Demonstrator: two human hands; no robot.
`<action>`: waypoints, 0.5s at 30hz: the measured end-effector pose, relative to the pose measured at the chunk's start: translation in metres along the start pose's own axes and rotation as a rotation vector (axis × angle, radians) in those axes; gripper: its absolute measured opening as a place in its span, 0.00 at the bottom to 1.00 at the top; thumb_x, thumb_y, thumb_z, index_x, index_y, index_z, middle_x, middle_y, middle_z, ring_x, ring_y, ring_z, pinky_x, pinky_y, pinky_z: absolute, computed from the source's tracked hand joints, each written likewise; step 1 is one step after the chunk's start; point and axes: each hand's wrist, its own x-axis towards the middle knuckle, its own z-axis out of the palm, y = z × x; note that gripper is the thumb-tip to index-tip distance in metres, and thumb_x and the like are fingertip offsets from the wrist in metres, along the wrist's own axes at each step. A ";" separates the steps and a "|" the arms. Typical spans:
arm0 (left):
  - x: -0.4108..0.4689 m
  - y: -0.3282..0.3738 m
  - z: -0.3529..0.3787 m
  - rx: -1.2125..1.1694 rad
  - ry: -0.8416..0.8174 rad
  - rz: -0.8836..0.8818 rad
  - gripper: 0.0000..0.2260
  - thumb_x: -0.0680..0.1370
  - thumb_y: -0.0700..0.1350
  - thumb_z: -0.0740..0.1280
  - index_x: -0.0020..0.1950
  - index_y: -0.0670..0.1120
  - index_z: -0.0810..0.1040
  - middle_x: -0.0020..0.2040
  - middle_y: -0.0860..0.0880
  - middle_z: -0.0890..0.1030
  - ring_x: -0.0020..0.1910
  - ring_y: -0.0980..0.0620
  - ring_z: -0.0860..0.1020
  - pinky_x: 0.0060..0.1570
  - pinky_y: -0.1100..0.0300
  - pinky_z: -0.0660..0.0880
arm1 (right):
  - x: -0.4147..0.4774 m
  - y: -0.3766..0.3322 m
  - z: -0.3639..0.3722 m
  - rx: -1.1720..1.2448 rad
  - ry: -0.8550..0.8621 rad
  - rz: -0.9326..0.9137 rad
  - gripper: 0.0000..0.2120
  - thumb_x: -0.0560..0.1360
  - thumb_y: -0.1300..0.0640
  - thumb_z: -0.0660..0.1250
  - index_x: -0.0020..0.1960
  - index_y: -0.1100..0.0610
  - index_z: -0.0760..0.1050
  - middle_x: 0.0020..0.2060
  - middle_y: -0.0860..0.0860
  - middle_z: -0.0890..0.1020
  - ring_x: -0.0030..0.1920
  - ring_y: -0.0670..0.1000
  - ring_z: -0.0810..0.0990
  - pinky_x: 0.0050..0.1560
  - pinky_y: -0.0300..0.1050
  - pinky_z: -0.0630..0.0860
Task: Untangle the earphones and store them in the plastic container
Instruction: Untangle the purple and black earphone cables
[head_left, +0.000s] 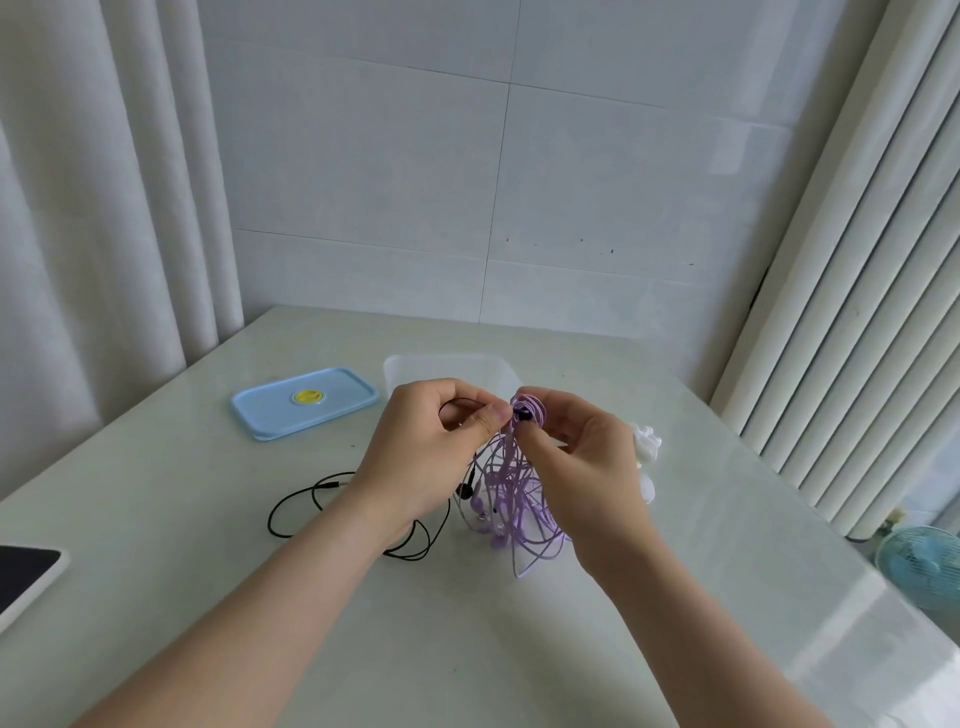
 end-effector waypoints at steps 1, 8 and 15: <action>0.000 0.000 0.000 0.007 -0.001 0.007 0.02 0.80 0.45 0.74 0.49 0.49 0.86 0.42 0.52 0.89 0.45 0.57 0.86 0.47 0.68 0.79 | 0.000 0.000 0.000 -0.023 0.001 -0.022 0.09 0.79 0.62 0.73 0.54 0.50 0.85 0.46 0.46 0.89 0.53 0.49 0.87 0.58 0.56 0.84; 0.000 0.000 -0.004 0.048 0.016 0.080 0.03 0.81 0.43 0.73 0.50 0.46 0.86 0.41 0.53 0.88 0.42 0.61 0.85 0.45 0.72 0.75 | -0.002 -0.002 0.002 -0.232 -0.015 -0.160 0.08 0.79 0.60 0.73 0.55 0.49 0.86 0.46 0.38 0.88 0.53 0.38 0.84 0.51 0.25 0.72; 0.001 0.000 -0.002 -0.003 0.043 0.031 0.15 0.86 0.47 0.66 0.46 0.39 0.85 0.25 0.62 0.76 0.23 0.65 0.73 0.28 0.74 0.65 | -0.004 -0.003 0.005 -0.227 0.010 -0.155 0.04 0.81 0.56 0.71 0.51 0.49 0.85 0.45 0.39 0.87 0.53 0.37 0.83 0.49 0.24 0.70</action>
